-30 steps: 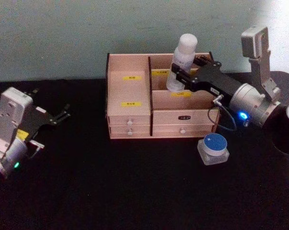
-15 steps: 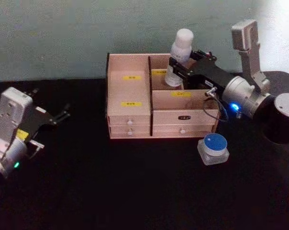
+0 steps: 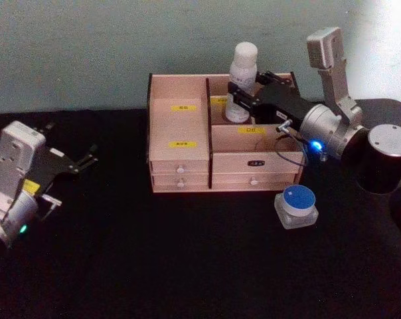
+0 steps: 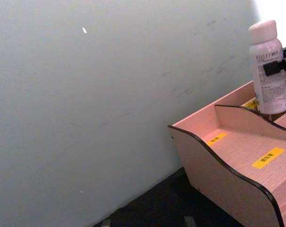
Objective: Pick up the facial cleanser and watermelon frost from the table and place them into the tiered storage box.
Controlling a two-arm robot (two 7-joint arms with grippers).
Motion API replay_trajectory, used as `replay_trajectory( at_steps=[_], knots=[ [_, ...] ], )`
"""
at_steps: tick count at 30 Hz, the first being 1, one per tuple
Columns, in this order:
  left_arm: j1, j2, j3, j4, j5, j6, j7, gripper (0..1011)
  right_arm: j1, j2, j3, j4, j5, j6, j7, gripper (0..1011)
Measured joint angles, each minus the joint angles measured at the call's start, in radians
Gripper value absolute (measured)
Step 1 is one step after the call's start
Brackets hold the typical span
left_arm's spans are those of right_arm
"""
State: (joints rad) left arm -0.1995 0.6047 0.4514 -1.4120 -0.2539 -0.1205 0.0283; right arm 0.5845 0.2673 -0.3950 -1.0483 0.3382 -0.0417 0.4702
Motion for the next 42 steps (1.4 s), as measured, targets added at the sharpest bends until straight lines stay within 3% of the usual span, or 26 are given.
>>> replay_trajectory(
  at_steps=[29,42],
  knots=[
    [0.0,0.0,0.0,0.0,0.0,0.0,0.0,1001,0.034,-0.033,-0.012,0.116,-0.038,0.031,0.024,593],
    [0.0,0.0,0.0,0.0,0.0,0.0,0.0,1001,0.036,-0.035,-0.011,0.121,-0.038,0.03,0.027,593]
  ],
)
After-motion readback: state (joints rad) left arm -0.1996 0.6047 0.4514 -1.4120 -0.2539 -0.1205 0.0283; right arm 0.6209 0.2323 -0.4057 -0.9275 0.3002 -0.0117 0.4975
